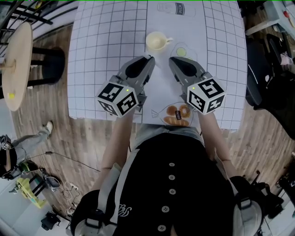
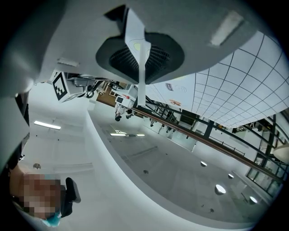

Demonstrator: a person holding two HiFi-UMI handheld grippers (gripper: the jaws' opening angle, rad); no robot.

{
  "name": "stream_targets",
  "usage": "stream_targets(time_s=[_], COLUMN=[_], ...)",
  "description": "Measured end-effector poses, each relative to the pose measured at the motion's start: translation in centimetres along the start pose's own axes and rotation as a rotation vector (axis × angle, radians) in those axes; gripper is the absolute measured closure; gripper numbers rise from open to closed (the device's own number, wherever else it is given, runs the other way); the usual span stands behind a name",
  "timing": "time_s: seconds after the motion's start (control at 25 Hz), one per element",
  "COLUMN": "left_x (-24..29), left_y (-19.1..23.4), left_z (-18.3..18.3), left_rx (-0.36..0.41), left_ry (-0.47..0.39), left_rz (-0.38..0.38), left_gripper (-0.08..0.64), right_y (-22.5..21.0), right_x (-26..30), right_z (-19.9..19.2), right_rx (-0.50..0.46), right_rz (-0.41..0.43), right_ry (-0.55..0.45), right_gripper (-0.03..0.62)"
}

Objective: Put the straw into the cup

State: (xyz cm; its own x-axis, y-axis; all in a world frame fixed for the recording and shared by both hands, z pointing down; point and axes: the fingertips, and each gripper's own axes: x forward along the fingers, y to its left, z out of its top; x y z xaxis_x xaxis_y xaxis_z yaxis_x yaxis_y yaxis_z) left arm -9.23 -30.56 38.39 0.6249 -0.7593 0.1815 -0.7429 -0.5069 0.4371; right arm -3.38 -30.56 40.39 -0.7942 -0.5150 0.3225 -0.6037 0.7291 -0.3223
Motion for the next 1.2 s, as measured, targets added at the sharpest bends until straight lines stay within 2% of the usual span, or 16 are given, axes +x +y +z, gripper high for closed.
stream_targets(time_s=[0.2,0.56,1.2], left_x=[-0.7,2.7,5.9], left_y=[0.1,3.4,6.7], left_z=[-0.1,3.2,1.0], left_rx=[0.003,-0.002,-0.029], left_ry=[-0.009,-0.052,0.018], left_rz=[0.011,0.045,0.088], left_gripper=[0.517,0.515,0.514], right_y=[0.3,-2.8,-5.3], right_x=[0.0,2.8,5.0], right_z=[-0.7,1.0,-1.0], right_rx=[-0.010,0.003,0.070], right_rz=[0.003,0.026,0.048], right_ry=[0.013,0.015,0.063], right_gripper=[0.594,0.594,0.594])
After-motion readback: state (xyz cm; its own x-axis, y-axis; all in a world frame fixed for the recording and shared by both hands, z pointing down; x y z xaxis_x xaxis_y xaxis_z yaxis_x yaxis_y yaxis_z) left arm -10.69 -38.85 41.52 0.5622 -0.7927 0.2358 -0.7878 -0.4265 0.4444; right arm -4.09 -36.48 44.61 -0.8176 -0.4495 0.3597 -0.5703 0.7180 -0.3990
